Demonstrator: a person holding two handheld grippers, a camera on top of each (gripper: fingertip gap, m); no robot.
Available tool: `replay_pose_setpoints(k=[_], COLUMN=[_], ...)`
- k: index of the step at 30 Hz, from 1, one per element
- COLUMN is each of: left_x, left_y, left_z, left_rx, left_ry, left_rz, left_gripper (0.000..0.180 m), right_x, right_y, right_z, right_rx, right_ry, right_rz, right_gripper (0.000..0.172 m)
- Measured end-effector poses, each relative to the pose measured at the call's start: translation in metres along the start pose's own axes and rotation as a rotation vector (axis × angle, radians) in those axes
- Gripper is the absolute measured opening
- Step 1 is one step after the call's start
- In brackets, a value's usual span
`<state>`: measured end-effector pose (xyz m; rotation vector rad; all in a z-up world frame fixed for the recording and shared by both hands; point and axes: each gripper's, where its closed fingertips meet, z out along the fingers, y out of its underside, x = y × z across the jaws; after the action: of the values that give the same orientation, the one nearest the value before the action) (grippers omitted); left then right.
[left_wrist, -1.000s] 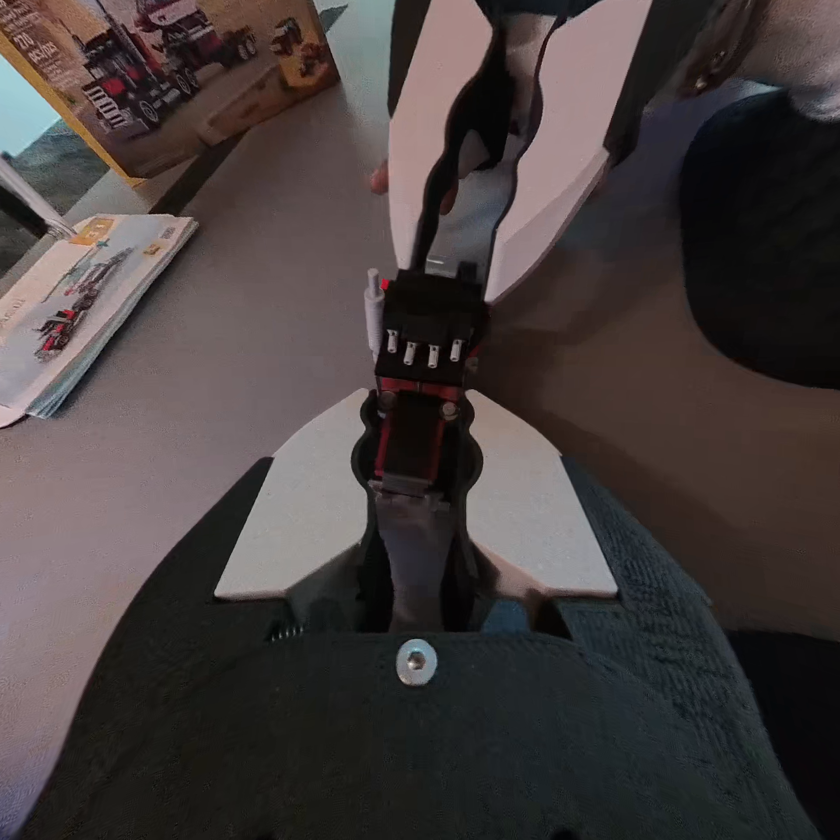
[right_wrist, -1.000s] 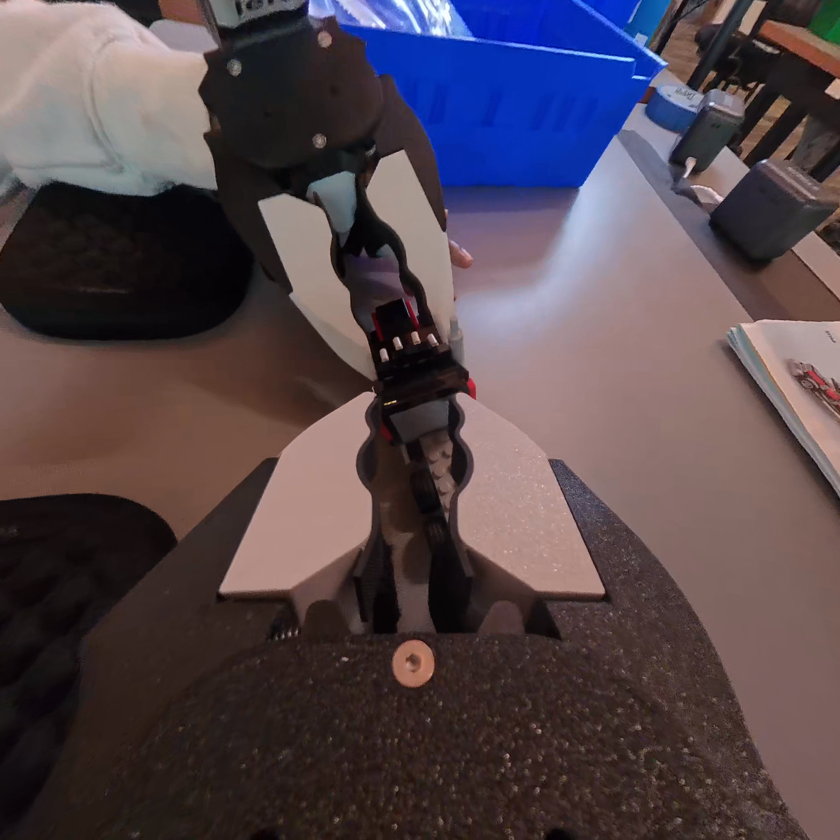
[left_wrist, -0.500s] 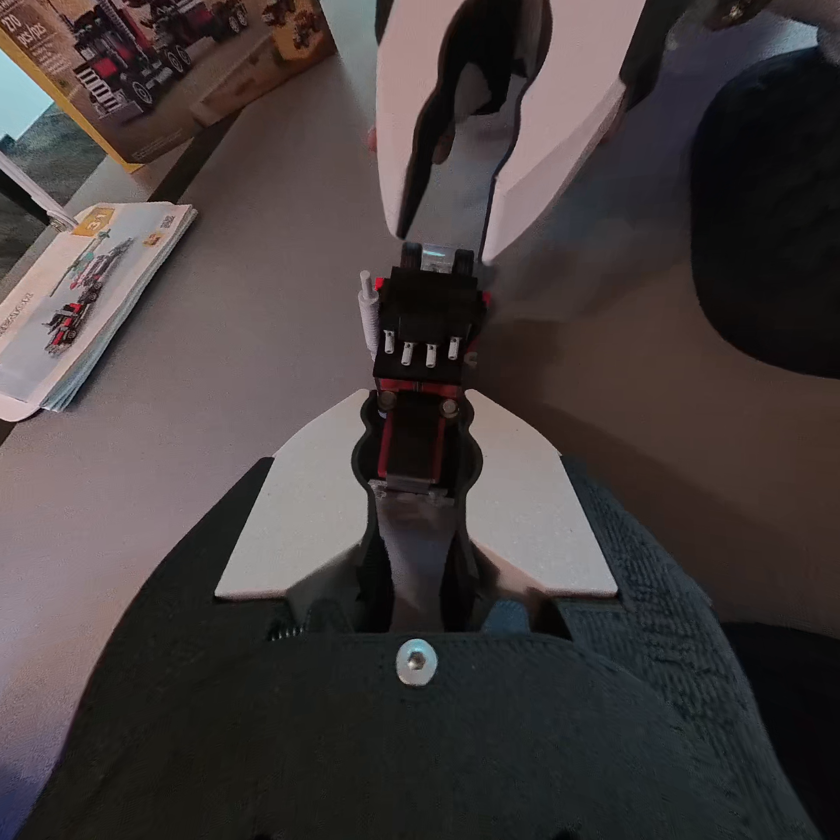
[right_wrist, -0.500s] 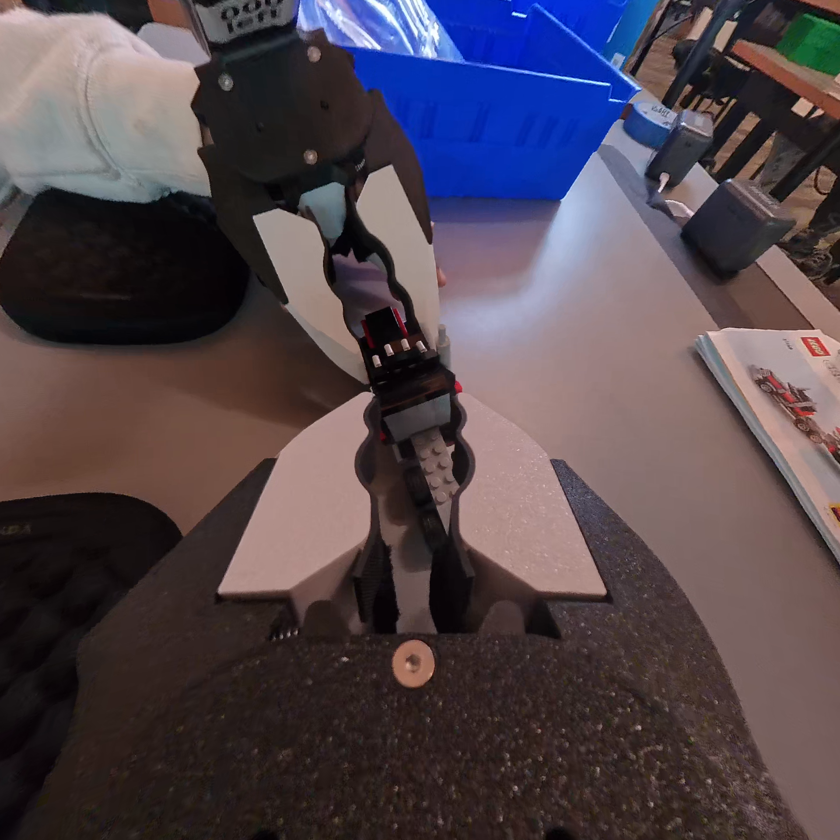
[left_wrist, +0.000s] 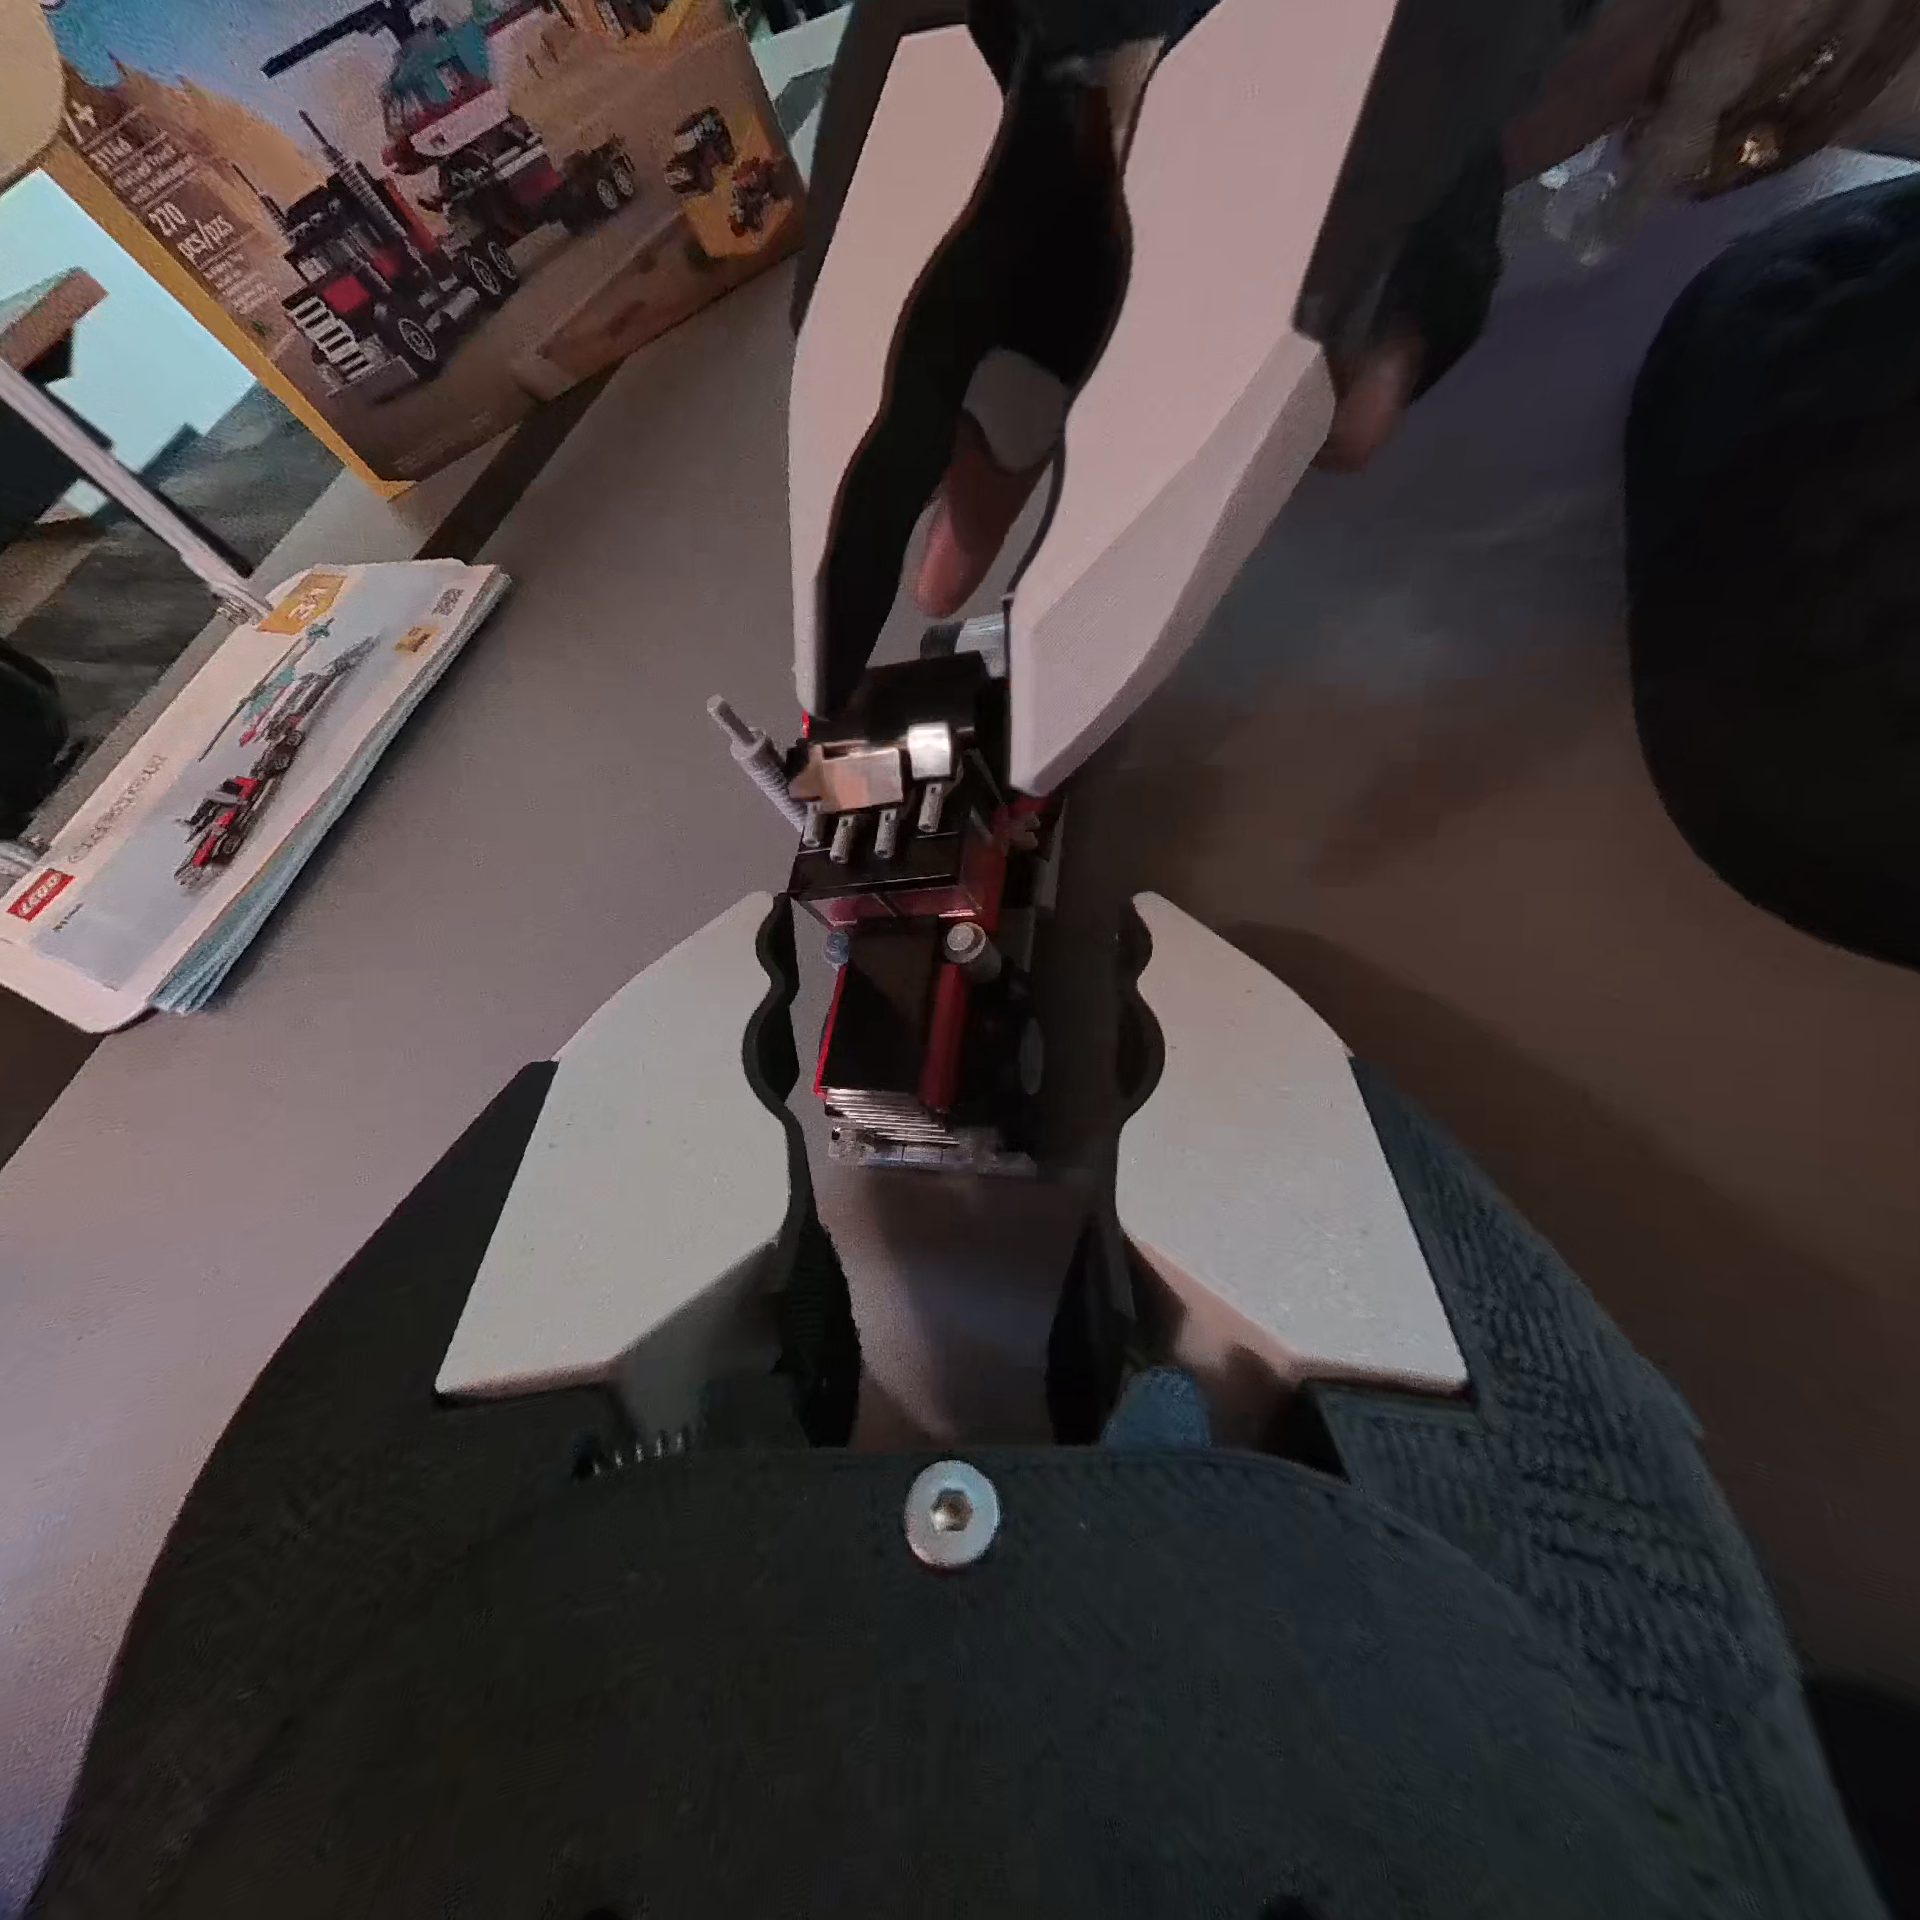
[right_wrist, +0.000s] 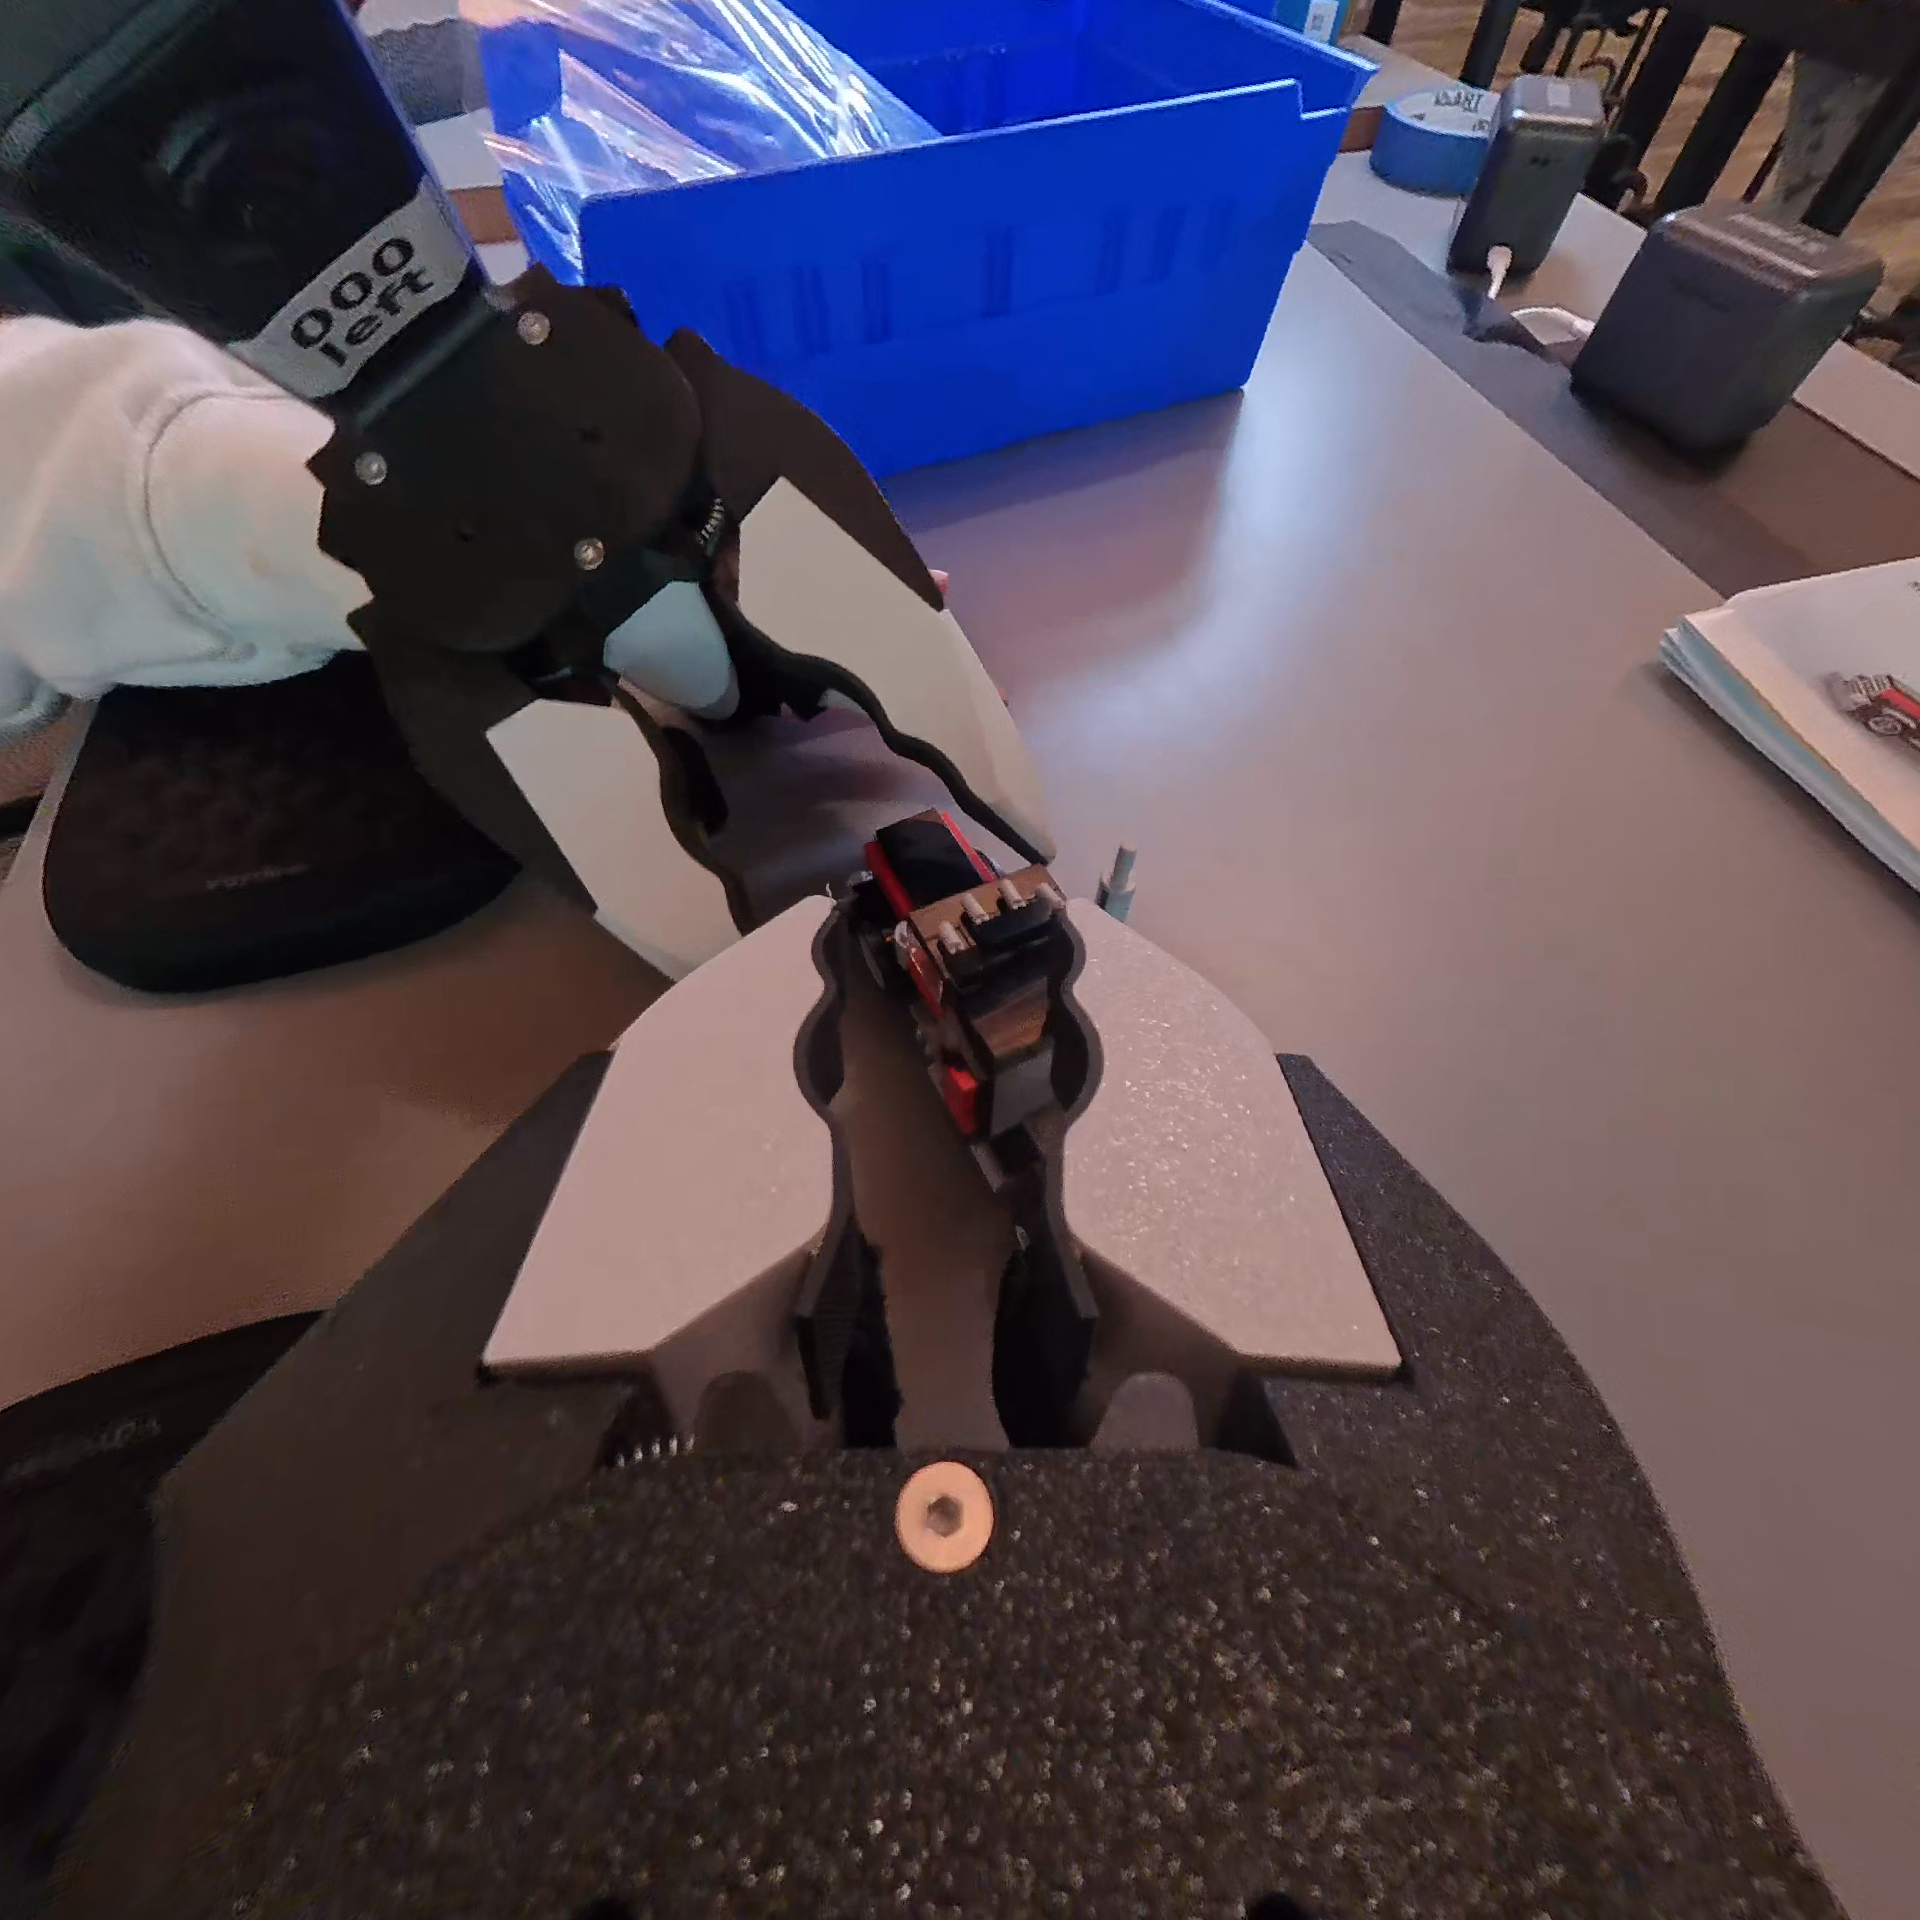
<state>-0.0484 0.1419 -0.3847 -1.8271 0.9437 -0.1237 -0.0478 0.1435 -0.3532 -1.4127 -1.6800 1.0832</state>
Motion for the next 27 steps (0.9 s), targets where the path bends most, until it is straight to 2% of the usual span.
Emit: replay_pose_setpoints(k=[2, 7, 11, 15, 24, 27], left_x=[0.001, -0.002, -0.001, -0.001, -0.003, -0.006], left_y=[0.0, 0.0, -0.001, 0.001, 0.004, -0.001], left_z=[0.004, 0.007, 0.005, 0.003, -0.005, -0.006], left_rx=[-0.01, -0.021, -0.01, -0.022, -0.029, 0.006], left_ry=[-0.011, -0.053, -0.027, -0.027, -0.015, -0.043], left_rz=[0.012, 0.043, 0.007, 0.01, 0.002, 0.018], left_gripper=[0.057, 0.033, 0.032, 0.032, 0.033, 0.048], right_x=[-0.001, -0.01, -0.007, -0.008, 0.003, 0.003], right_y=[0.0, 0.005, 0.006, 0.006, 0.006, 0.005], right_z=[0.003, 0.013, 0.016, 0.012, -0.001, -0.001], right_rx=[-0.009, -0.059, -0.085, -0.091, -0.073, -0.083], right_ry=[0.002, -0.008, 0.042, 0.034, 0.053, 0.058], right_rz=[0.006, -0.035, -0.072, -0.079, 0.013, 0.018], right_gripper=[0.033, 0.03, 0.02, 0.019, 0.031, 0.037])
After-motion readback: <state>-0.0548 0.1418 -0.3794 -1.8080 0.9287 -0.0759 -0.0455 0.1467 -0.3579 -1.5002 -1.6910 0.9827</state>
